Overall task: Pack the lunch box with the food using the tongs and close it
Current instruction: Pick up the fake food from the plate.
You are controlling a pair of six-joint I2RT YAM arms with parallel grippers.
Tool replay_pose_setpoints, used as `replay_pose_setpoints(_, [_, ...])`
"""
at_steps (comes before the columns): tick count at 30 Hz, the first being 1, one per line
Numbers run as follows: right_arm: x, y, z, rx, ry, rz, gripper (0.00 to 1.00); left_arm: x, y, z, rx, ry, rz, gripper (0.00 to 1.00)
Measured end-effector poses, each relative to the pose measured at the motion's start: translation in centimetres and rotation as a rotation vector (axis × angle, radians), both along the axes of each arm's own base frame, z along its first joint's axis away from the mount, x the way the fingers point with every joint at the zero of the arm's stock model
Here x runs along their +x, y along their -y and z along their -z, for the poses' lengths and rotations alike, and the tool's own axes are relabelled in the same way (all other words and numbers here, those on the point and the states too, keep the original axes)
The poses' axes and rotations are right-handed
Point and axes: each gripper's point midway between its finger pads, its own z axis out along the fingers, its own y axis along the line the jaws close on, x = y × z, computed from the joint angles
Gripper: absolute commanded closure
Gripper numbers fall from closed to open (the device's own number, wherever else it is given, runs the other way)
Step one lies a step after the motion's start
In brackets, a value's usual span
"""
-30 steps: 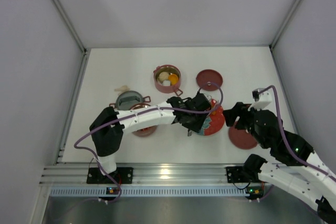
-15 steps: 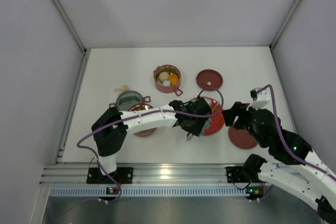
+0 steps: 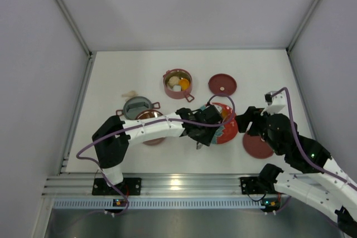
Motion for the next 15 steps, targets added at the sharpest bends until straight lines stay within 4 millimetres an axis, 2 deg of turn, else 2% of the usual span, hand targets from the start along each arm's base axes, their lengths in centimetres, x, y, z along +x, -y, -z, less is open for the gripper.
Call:
replay_pose_setpoints(11, [0.03,-0.05,0.09,-0.003,-0.003,0.000,0.39,-0.77,0.33,0.04,-0.001,-0.014,0.024,0.54])
replay_pose_setpoints(13, [0.02,-0.05,0.07,-0.002,-0.003,-0.001,0.39,-0.91,0.42,-0.01,0.001,-0.017,0.029,0.56])
replay_pose_setpoints(15, [0.01,-0.04,0.05,-0.001,-0.002,-0.001,0.39,-0.92,0.54,-0.16,0.001,-0.017,0.031,0.63])
